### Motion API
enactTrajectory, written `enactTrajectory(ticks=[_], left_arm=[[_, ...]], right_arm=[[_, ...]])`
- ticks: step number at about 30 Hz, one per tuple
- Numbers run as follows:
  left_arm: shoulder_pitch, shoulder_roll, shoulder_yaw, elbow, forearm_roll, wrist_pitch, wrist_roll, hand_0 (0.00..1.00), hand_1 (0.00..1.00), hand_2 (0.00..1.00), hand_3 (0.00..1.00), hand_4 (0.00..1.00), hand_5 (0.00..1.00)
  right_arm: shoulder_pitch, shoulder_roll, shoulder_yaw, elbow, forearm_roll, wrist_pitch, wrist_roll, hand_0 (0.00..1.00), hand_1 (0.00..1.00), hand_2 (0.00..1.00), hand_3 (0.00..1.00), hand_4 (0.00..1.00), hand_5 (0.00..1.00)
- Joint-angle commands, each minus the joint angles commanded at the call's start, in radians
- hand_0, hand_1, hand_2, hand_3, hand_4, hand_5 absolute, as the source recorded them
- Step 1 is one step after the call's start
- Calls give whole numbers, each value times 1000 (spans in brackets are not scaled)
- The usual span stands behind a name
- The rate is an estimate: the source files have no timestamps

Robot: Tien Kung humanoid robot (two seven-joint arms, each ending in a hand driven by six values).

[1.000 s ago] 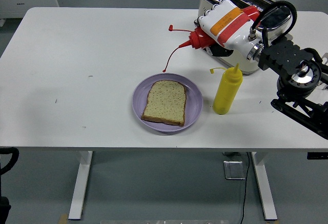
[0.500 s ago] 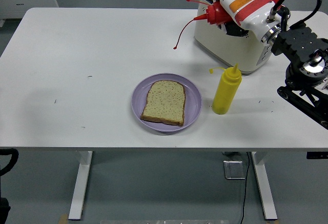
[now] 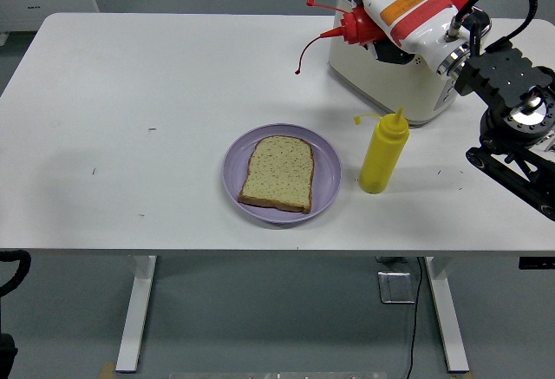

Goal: Pick up the cup,pour liquid into bread,place the cup on the desk

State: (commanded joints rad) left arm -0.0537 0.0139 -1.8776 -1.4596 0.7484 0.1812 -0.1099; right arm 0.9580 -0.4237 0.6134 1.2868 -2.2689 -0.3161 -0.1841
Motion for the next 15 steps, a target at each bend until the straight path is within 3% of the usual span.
enactTrajectory(ticks=[2, 6, 10, 15], left_arm=[[0, 0, 1, 0, 0, 0, 0, 785, 805, 818, 734, 641, 998], [0, -1, 3, 0, -1, 1, -1, 785, 804, 819, 733, 643, 998], [1, -1, 2, 0, -2, 3, -1, 785, 805, 818, 733, 642, 998], [-2, -1, 7, 0, -3, 4, 0, 785, 805, 818, 733, 642, 998]], right_arm=[[-14, 4, 34, 2, 0, -20, 2, 189, 271, 380, 433, 283, 73], [-94, 8, 148, 29, 0, -178, 43, 153, 251, 366, 428, 280, 73], [-177, 12, 249, 88, 142, -322, 96, 166, 257, 345, 408, 284, 77], [-262, 24, 331, 151, 357, -329, 239, 183, 261, 340, 397, 285, 83]])
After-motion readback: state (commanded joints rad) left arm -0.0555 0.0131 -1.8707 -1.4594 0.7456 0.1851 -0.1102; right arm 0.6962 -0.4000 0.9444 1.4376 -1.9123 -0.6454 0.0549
